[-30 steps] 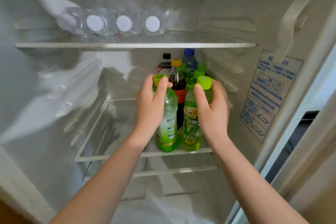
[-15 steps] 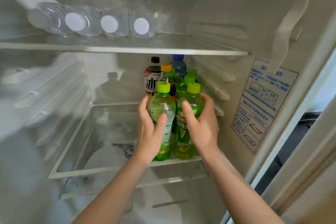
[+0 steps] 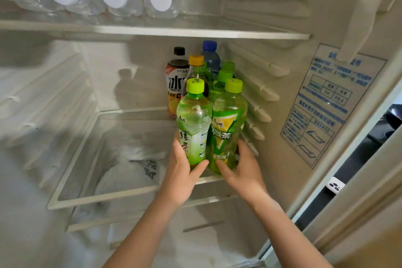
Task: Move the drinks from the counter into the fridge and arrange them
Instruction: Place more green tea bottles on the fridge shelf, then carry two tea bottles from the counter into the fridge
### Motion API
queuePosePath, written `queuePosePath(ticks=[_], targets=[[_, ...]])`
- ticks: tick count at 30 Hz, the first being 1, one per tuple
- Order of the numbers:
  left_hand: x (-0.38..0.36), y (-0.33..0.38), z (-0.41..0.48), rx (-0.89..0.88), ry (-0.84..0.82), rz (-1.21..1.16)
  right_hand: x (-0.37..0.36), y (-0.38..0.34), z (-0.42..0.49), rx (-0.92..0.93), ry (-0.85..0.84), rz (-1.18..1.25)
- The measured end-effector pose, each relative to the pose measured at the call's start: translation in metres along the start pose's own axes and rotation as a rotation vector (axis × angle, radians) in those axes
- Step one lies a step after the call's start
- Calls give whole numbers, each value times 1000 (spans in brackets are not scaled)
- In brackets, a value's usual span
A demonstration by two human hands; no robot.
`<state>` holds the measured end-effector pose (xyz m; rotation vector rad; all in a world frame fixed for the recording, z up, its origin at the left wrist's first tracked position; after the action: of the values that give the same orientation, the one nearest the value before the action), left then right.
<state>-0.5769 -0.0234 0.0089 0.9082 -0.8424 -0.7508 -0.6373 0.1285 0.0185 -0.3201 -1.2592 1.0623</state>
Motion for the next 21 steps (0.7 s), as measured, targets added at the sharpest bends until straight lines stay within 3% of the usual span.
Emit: queuePosePath(ticks=[6,9,14,17,21], targets=[[3,3,-4,-75,80,39,1,-7,-10,22,8,70],[6,7,-14,-127,140,17,5,-4,-31,-34,96,-47],[9,20,-63,-415,359,-52,17,4,-82,-95,165,-126],[-16,14,-105,-522,294,-32,19,22,-125,-144,123,-163],[-67,-16,-149,-353,0,-127,24,66,-201,-317,105,-163]])
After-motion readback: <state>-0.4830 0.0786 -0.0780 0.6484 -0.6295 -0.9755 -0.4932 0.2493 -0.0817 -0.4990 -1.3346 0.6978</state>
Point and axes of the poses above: each hand's wrist, its own z-axis towards the middle knuckle, its own x-axis out of the back of the hand, y = z × x, the point moved 7 cm from there along z, towards the middle knuckle, and after that the axes turned 7 degrees about -z, right-handed, at the moved point
